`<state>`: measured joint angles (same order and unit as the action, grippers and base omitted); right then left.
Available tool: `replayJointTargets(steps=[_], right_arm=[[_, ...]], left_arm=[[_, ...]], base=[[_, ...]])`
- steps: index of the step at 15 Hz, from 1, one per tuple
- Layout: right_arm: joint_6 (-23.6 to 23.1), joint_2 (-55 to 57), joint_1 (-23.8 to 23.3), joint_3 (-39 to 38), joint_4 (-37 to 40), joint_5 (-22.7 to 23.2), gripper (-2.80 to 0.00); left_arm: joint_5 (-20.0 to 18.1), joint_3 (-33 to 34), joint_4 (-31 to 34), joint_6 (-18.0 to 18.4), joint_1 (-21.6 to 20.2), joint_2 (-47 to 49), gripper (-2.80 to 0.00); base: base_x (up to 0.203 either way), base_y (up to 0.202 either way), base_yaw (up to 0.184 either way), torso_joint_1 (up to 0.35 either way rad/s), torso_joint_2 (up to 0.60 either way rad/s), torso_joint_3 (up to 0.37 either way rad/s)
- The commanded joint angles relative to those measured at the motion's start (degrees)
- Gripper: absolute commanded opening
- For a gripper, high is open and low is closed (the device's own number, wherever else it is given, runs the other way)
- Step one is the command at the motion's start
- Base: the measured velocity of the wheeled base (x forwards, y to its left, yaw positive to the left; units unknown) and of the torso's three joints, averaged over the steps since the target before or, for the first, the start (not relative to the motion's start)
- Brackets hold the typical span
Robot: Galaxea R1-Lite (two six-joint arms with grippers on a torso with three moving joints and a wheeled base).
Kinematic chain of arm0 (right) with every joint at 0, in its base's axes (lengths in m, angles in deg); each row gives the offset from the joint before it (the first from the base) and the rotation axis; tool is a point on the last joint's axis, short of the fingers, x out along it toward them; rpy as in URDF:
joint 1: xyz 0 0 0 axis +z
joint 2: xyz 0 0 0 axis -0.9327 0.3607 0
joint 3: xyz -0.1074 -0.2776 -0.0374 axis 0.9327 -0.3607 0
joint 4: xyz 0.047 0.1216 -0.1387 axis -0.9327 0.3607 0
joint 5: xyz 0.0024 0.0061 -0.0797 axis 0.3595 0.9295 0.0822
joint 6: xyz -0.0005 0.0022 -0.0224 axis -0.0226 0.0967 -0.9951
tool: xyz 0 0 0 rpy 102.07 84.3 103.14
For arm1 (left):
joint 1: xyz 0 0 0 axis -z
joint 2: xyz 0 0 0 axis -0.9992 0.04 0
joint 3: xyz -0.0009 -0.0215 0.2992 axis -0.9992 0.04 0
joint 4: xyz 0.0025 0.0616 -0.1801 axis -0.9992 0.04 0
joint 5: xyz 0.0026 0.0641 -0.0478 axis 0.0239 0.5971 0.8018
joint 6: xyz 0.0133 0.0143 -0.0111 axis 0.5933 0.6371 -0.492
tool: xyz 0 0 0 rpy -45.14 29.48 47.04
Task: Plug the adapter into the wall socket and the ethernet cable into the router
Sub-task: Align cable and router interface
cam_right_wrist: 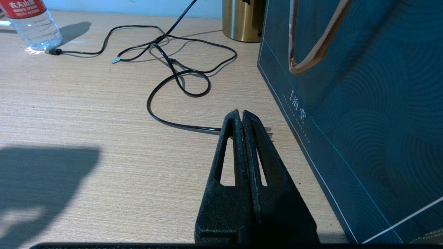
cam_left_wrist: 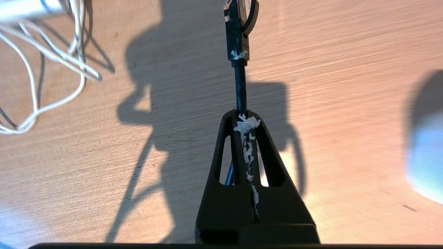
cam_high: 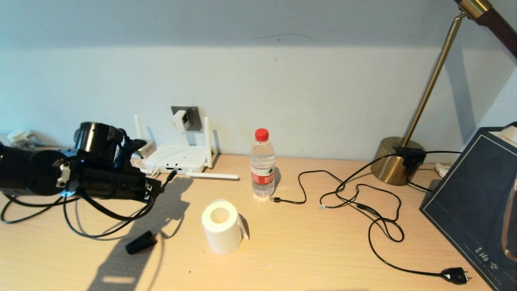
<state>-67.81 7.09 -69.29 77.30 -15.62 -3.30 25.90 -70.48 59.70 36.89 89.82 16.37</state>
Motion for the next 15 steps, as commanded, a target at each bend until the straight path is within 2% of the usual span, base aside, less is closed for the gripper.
replayJointTargets(steps=[1, 4, 6, 8, 9, 10, 11, 13, 15], right_arm=[[-0.02, 0.07, -0.02, 0.00, -0.03, 0.01, -2.80], [-0.02, 0.07, -0.09, 0.00, 0.03, 0.01, -2.80], [-0.02, 0.07, 0.00, 0.00, 0.00, 0.01, -2.80], [-2.40, 0.07, 0.00, 0.06, 0.12, 0.44, -2.80], [-3.65, 0.07, 0.00, 0.09, 0.22, 0.45, -2.80], [-4.46, 0.07, 0.00, 0.03, 0.13, 0.27, -2.80], [-4.52, 0.12, 0.00, 1.42, 0.25, 0.07, -2.80], [-1.96, 3.85, -0.03, 9.89, 3.05, 0.52, -2.80], [4.32, 14.42, 0.02, 22.34, 7.48, 4.51, -2.80]], left_arm=[[-6.13, 0.33, 3.01, 1.48, 0.28, -10.65, -2.80], [-17.18, 0.48, 14.06, 6.62, 1.58, -23.28, -2.80], [-24.35, 0.53, 19.82, 8.38, 4.06, -30.46, -2.80], [-26.71, 0.36, 22.01, 9.19, 10.69, -34.08, -2.80], [-25.13, 0.12, 21.93, 9.61, 13.98, -34.55, -2.80], [-20.08, -0.62, 21.52, 10.20, 16.94, -34.30, -2.80], [-11.53, -1.57, 20.76, 11.10, 20.49, -33.27, -2.80], [2.44, -2.43, 17.56, 14.95, 26.16, -31.83, -2.80], [14.63, -2.01, 12.79, 21.19, 27.75, -31.18, -2.80]], base=[[0.000, 0.000, 0.000, 0.000, 0.00, 0.000], [0.000, 0.000, 0.000, 0.000, 0.00, 0.000], [0.000, 0.000, 0.000, 0.000, 0.00, 0.000], [0.000, 0.000, 0.000, 0.000, 0.00, 0.000], [0.000, 0.000, 0.000, 0.000, 0.00, 0.000], [0.000, 0.000, 0.000, 0.000, 0.00, 0.000], [0.000, 0.000, 0.000, 0.000, 0.00, 0.000], [0.000, 0.000, 0.000, 0.000, 0.00, 0.000], [0.000, 0.000, 0.000, 0.000, 0.00, 0.000]])
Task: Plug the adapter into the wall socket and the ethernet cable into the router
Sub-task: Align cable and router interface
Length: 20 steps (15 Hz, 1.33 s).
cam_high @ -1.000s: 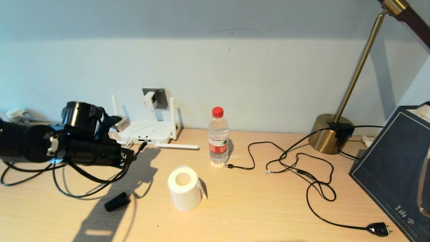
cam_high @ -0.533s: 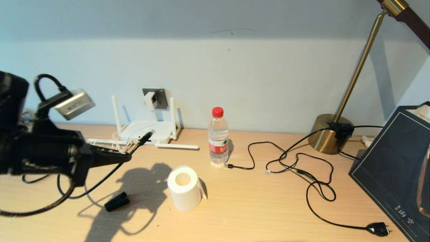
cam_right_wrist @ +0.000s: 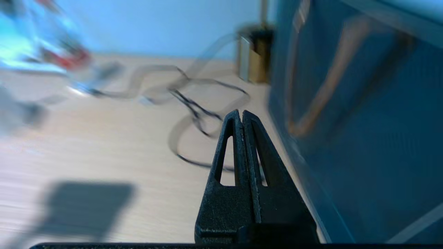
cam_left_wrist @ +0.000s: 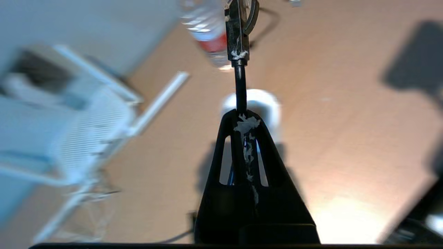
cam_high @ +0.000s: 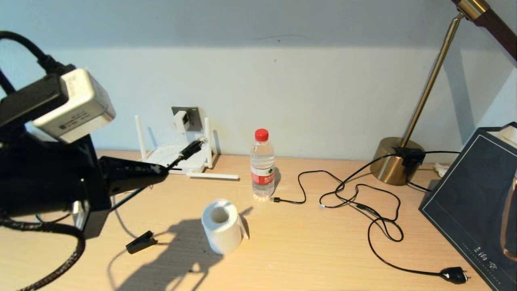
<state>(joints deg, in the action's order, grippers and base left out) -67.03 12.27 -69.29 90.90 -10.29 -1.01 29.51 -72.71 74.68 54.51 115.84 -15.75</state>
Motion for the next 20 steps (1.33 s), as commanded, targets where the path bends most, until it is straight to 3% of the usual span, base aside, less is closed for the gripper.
replayJointTargets(steps=[1, 2, 4, 5, 7, 10, 12, 14, 16, 18, 20], right_arm=[[8.39, 14.86, 0.04, 15.55, 4.44, 5.61, -2.80], [12.63, 19.88, 0.05, 20.22, 6.30, 9.50, -2.80], [17.88, 26.48, 0.08, 25.18, 8.80, 17.59, -2.80], [19.20, 28.24, 0.08, 26.29, 9.49, 20.05, -2.80], [20.02, 31.96, 0.09, 27.85, 9.78, 20.80, -2.80], [20.20, 38.10, 0.12, 31.01, 9.69, 21.99, -2.80], [20.80, 42.89, 0.28, 33.15, 9.72, 27.91, -2.80], [23.00, 48.51, 0.77, 35.66, 9.78, 33.80, -2.80], [24.47, 52.06, 2.51, 36.86, 9.82, 37.83, -2.80], [26.23, 54.08, 6.52, 37.39, 9.64, 38.72, 0.00], [29.60, 54.91, 8.75, 38.83, 8.15, 39.39, 0.00]], left_arm=[[16.37, 1.84, -5.78, 7.18, 2.12, 0.60, -2.80], [20.68, 4.19, -11.18, 9.87, 2.43, 0.26, -2.80], [25.15, 9.22, -19.37, 13.81, 2.57, -0.63, -2.80], [26.57, 11.47, -21.37, 16.48, 2.55, -1.93, -2.80], [28.06, 14.29, -23.47, 19.27, 2.73, -2.78, -2.80], [26.35, 13.93, -24.63, 19.83, 4.19, -1.73, -2.80], [19.78, 10.64, -24.64, 19.78, 7.27, 1.83, -2.80], [17.16, 6.43, -25.26, 20.41, 12.86, 6.57, -2.80], [17.44, 4.14, -28.27, 20.69, 18.41, 12.03, -2.80], [17.58, 1.89, -32.35, 20.83, 21.97, 17.86, -2.80], [17.60, -0.13, -34.80, 20.95, 24.91, 22.18, -2.80]], base=[[0.000, 0.000, 0.000, 0.000, 0.00, 0.000], [0.000, 0.000, 0.000, 0.000, 0.00, 0.000], [0.000, 0.000, 0.000, 0.000, 0.00, 0.000], [0.000, 0.000, 0.000, 0.000, 0.00, 0.000], [0.000, 0.000, 0.000, 0.000, 0.00, 0.000], [0.000, 0.000, 0.000, 0.000, 0.00, 0.000], [0.000, 0.000, 0.000, 0.000, 0.00, 0.000], [0.000, 0.000, 0.000, 0.000, 0.00, 0.000], [0.000, 0.000, 0.000, 0.000, 0.00, 0.000], [0.000, 0.000, 0.000, 0.000, 0.00, 0.000], [0.000, 0.000, 0.000, 0.000, 0.00, 0.000]])
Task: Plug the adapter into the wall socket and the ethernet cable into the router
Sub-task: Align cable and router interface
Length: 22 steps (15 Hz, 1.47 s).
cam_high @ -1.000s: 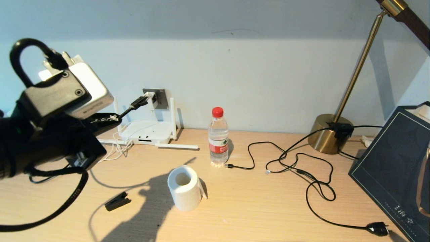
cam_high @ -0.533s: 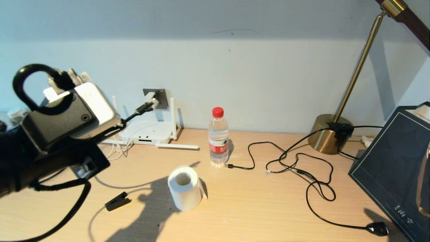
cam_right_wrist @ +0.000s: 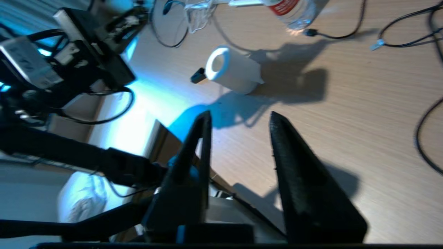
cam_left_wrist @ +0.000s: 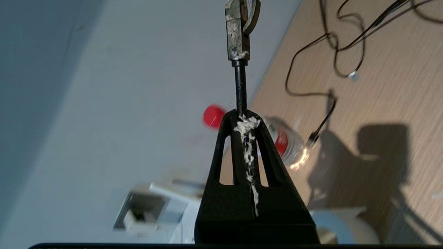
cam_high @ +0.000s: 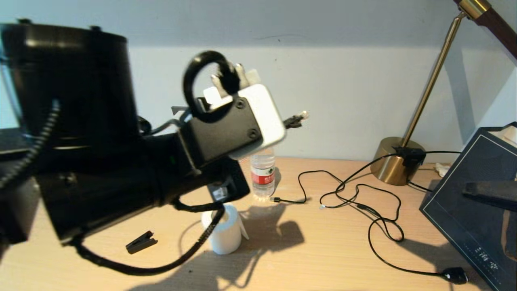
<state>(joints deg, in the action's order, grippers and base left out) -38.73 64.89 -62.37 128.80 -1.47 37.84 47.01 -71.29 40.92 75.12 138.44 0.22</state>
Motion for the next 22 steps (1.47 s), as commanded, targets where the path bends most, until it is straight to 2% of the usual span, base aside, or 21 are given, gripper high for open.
replayJointTargets(steps=[1, 4, 6, 8, 9, 11, 15, 22], right_arm=[[1.54, 2.39, 2.58, 1.21, -1.67, 1.34, 0.00], [1.75, 2.50, 4.33, 1.65, -1.84, 5.12, 0.00], [1.34, 2.65, 4.33, 0.71, -1.89, 5.27, 0.00], [-0.40, 2.28, 4.40, -1.48, -2.75, 5.62, 0.00], [-2.73, 2.10, 4.41, -3.18, -3.78, 5.97, 0.00], [-7.58, 2.35, 4.41, -5.60, -5.52, 6.44, 0.00], [-8.19, 2.98, 4.41, -5.80, -8.64, 10.05, 0.00], [-10.34, 9.37, 8.74, -4.49, -9.53, 10.55, 0.00]], left_arm=[[0.05, -2.47, -2.15, 0.79, 3.56, 7.83, -2.80], [-0.31, -4.35, -4.89, 3.19, 5.42, 11.60, -2.80], [-1.33, -4.30, -5.05, 3.44, 7.18, 12.22, -2.80], [-7.25, -4.14, -4.53, 3.56, 7.52, 12.34, -2.80], [-9.39, -4.09, -4.35, 4.46, 7.49, 12.64, -2.80], [-9.92, -3.14, -4.32, 5.26, 7.45, 12.52, -2.80], [-10.60, 0.51, -4.32, 6.49, 7.45, 9.97, -2.80], [-11.57, 0.13, -4.32, 6.43, 8.33, 9.77, -2.80]], base=[[0.000, 0.000, 0.000, 0.000, 0.00, 0.000], [0.000, 0.000, 0.000, 0.000, 0.00, 0.000], [0.000, 0.000, 0.000, 0.000, 0.00, 0.000], [0.000, 0.000, 0.000, 0.000, 0.00, 0.000], [0.000, 0.000, 0.000, 0.000, 0.00, 0.000], [0.000, 0.000, 0.000, 0.000, 0.00, 0.000], [0.000, 0.000, 0.000, 0.000, 0.00, 0.000], [0.000, 0.000, 0.000, 0.000, 0.00, 0.000]])
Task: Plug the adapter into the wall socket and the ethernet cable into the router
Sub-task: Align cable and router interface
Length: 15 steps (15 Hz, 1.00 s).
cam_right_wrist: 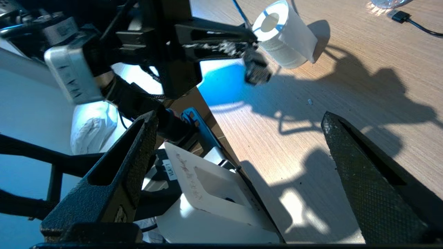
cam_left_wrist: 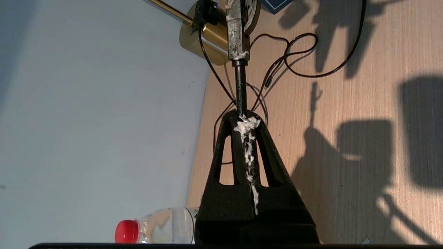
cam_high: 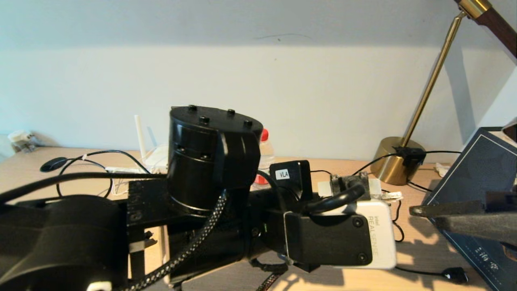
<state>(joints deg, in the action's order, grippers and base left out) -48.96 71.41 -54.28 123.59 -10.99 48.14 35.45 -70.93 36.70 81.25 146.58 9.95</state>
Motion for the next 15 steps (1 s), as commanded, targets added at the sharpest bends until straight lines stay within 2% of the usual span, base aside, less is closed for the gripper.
replayJointTargets(steps=[1, 6, 12, 13, 15], right_arm=[[-0.22, 3.69, 0.71, 1.49, -0.02, 0.23, 0.00], [-0.14, 8.05, 1.44, 5.25, -0.47, 0.16, 0.00], [0.12, 9.77, 3.53, 5.30, -2.84, -0.11, 0.00], [0.11, 9.75, 3.62, 5.30, -2.84, -0.26, -2.80], [0.11, 9.64, 3.69, 5.30, -2.84, -0.28, -2.80]], left_arm=[[0.00, -0.22, -0.18, 0.30, 0.19, -0.04, -2.80], [0.00, -0.14, -0.19, 0.30, 0.28, -0.22, -2.80], [-0.35, -0.14, -0.28, 0.30, 0.54, -0.20, -2.80], [-0.35, -0.14, -0.28, 0.30, 0.55, -0.13, -2.80], [-0.35, -0.14, -0.35, 0.30, 0.55, -0.04, -2.80]], base=[[0.000, 0.000, 0.000, 0.000, 0.00, 0.000], [0.000, 0.000, 0.000, 0.000, 0.00, 0.000], [0.000, 0.000, 0.000, 0.000, 0.00, 0.000], [0.000, 0.000, 0.000, 0.000, 0.00, 0.000], [0.000, 0.000, 0.000, 0.000, 0.00, 0.000]])
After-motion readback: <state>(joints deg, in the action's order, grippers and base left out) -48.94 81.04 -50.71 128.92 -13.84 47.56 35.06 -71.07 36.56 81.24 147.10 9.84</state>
